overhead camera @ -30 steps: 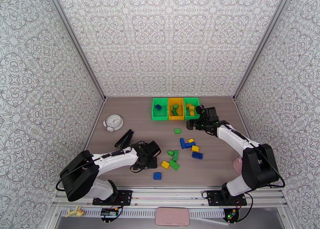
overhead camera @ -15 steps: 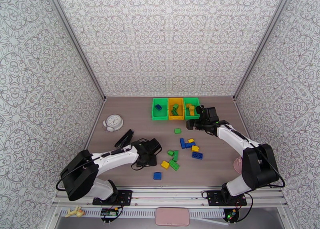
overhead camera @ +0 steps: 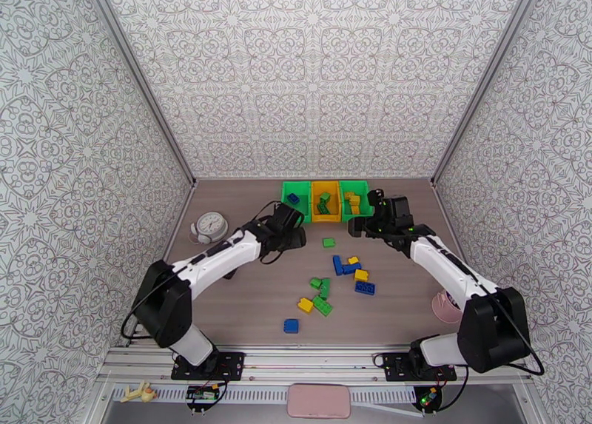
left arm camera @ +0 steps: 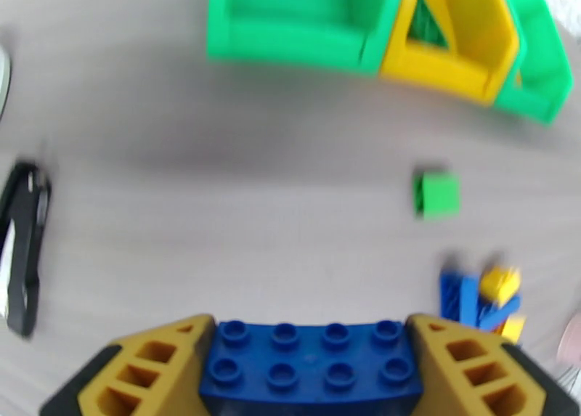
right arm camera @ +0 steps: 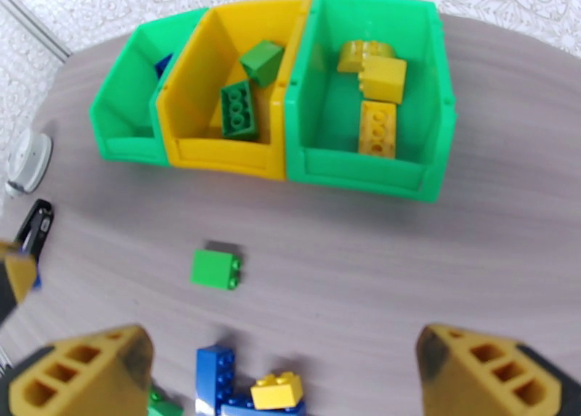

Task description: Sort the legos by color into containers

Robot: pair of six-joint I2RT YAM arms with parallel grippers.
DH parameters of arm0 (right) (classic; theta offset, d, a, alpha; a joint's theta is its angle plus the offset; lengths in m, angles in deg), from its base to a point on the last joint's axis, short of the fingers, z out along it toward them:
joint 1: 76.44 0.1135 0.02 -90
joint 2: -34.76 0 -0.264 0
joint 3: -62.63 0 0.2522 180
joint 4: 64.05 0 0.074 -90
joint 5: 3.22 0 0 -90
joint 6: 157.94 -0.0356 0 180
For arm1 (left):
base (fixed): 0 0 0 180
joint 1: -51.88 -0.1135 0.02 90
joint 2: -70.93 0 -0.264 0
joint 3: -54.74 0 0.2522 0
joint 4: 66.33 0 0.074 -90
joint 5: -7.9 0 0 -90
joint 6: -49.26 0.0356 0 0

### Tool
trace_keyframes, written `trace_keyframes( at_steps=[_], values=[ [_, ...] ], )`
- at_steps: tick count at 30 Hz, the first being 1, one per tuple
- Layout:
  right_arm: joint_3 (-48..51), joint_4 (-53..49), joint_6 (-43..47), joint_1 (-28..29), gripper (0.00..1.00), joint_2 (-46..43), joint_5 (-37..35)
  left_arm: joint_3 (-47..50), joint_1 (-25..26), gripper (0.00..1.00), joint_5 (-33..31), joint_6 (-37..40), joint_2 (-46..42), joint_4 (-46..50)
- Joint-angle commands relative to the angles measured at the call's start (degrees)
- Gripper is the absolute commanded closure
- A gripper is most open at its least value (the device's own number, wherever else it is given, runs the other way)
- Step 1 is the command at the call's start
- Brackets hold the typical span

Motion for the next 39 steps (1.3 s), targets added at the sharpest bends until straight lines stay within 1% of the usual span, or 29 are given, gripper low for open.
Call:
trace_keyframes(
  at_steps=[1,4,7,10,12,17,21,23,26,29,31,33,36,39],
  values=[
    [1.6,-2.1,-1.4,0.3,0.0,-1.3,-0.5,-8.7,-3.1,0.38,-1.2,1.4,6.0,-2.4],
    [1.7,-2.8,-1.6,0.3,0.0,-2.0,-1.0,-15.5,-5.0,0.38,-1.0,-1.2,11.6,-1.9],
    [2.0,-3.1,-1.4,0.3,0.0,-2.6,-1.6,-23.6,-6.7,0.38,-0.6,-5.6,17.8,1.2],
    [2.2,-3.1,-1.5,0.2,0.0,-2.9,-2.1,-31.0,-8.6,0.38,1.4,-13.2,23.7,4.6],
    [2.3,-3.0,-1.7,0.3,0.0,-2.9,-2.2,-34.4,-9.3,0.38,3.3,-16.8,26.7,4.5],
    [2.5,-2.8,-2.0,0.3,0.0,-3.1,-2.4,-43.5,-10.0,0.38,6.0,-26.2,33.4,6.1],
    [3.1,-2.4,-2.6,0.3,0.0,-3.7,-3.0,-48.3,-10.1,0.37,5.5,-29.9,36.9,8.3],
    [3.4,-2.2,-2.9,0.3,0.0,-3.9,-3.0,-50.2,-10.1,0.33,5.8,-30.0,38.3,9.4],
    [3.4,-2.6,-3.0,0.3,0.0,-4.1,-3.2,-51.0,-10.1,0.23,5.6,-28.5,38.4,10.1],
    [3.0,-2.8,-2.9,0.3,0.0,-3.8,-3.3,-50.7,-9.7,0.1,5.4,-25.0,36.5,11.0],
    [2.6,-2.9,-2.9,0.3,0.0,-3.6,-3.0,-49.2,-9.0,0.04,4.0,-22.0,33.8,11.3],
    [2.4,-2.6,-3.1,0.3,0.0,-3.2,-2.6,-46.5,-8.4,0.01,3.1,-19.6,30.6,10.4],
    [2.0,-2.2,-3.3,0.3,0.0,-2.2,-1.6,-39.4,-7.2,0.0,1.5,-15.0,24.2,7.0],
    [1.6,-1.9,-3.6,0.3,0.0,-0.9,-1.0,-32.0,-5.8,0.0,1.2,-8.8,18.2,2.4]
  ],
)
